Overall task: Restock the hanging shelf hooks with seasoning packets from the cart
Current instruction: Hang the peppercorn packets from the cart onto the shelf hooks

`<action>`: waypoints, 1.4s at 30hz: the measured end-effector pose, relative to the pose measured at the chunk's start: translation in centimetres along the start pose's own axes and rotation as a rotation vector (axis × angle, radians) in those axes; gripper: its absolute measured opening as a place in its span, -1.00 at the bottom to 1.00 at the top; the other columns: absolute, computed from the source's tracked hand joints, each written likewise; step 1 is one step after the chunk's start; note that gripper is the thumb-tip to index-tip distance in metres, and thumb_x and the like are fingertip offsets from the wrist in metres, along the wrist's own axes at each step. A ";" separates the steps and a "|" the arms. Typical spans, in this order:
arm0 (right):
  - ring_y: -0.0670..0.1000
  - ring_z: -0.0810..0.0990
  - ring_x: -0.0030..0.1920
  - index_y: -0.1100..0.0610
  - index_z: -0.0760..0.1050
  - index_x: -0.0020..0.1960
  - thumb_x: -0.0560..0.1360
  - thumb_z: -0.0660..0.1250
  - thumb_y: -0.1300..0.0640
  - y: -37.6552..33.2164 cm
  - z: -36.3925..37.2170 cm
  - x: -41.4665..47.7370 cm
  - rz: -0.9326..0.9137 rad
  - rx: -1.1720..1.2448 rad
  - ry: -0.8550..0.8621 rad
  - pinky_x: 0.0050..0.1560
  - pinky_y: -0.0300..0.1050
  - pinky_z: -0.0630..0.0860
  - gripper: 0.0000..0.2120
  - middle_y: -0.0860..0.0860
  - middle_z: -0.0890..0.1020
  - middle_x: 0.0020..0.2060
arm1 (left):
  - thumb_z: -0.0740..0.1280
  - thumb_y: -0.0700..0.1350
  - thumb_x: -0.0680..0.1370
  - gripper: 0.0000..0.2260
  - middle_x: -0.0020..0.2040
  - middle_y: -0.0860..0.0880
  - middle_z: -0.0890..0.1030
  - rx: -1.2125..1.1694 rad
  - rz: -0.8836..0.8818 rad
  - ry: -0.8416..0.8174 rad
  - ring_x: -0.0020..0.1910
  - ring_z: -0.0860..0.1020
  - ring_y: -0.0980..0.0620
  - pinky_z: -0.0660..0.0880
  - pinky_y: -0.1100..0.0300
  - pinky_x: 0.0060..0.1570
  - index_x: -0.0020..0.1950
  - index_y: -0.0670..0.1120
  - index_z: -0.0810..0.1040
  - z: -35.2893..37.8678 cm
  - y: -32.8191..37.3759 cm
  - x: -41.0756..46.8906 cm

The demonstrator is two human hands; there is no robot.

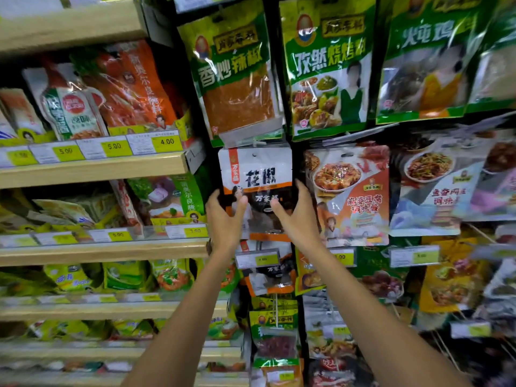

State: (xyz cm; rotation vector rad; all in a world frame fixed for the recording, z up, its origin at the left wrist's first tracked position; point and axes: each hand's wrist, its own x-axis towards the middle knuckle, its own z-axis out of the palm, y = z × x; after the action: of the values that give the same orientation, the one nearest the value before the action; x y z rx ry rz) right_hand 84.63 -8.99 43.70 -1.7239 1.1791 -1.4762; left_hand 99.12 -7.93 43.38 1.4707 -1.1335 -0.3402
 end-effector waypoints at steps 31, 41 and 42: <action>0.10 0.29 0.45 0.22 0.01 0.54 0.41 0.50 0.03 10.6 -12.5 6.1 0.104 -0.099 0.092 0.42 -0.02 0.25 -0.08 0.14 0.30 0.46 | 0.47 0.06 0.42 -0.05 0.53 -0.11 0.22 0.030 0.121 -0.332 0.48 0.25 -0.07 0.31 -0.02 0.39 0.56 -0.12 -0.09 16.0 4.0 -3.0; 0.12 0.23 0.49 0.23 -0.01 0.55 0.40 0.48 -0.03 9.7 -12.7 4.5 0.086 -0.138 0.141 0.44 0.12 0.25 -0.05 0.15 0.24 0.50 | 0.33 0.33 0.36 -0.02 0.54 -0.08 0.18 -0.057 0.145 -0.387 0.50 0.20 -0.05 0.25 0.00 0.42 0.57 -0.09 -0.05 15.5 4.0 -4.5; 0.12 0.23 0.49 0.23 0.00 0.55 0.40 0.48 -0.03 9.5 -12.8 4.2 0.082 -0.140 0.149 0.44 0.12 0.25 -0.06 0.14 0.25 0.49 | 0.35 0.27 0.39 -0.07 0.54 -0.09 0.20 -0.058 0.138 -0.377 0.50 0.21 -0.06 0.26 0.02 0.42 0.57 -0.10 -0.04 15.4 4.0 -4.7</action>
State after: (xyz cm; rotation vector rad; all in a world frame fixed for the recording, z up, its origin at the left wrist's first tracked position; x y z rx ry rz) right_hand 69.83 -15.44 40.32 -1.6568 1.4445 -1.5253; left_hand 83.43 -12.86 40.94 1.3004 -1.5046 -0.5653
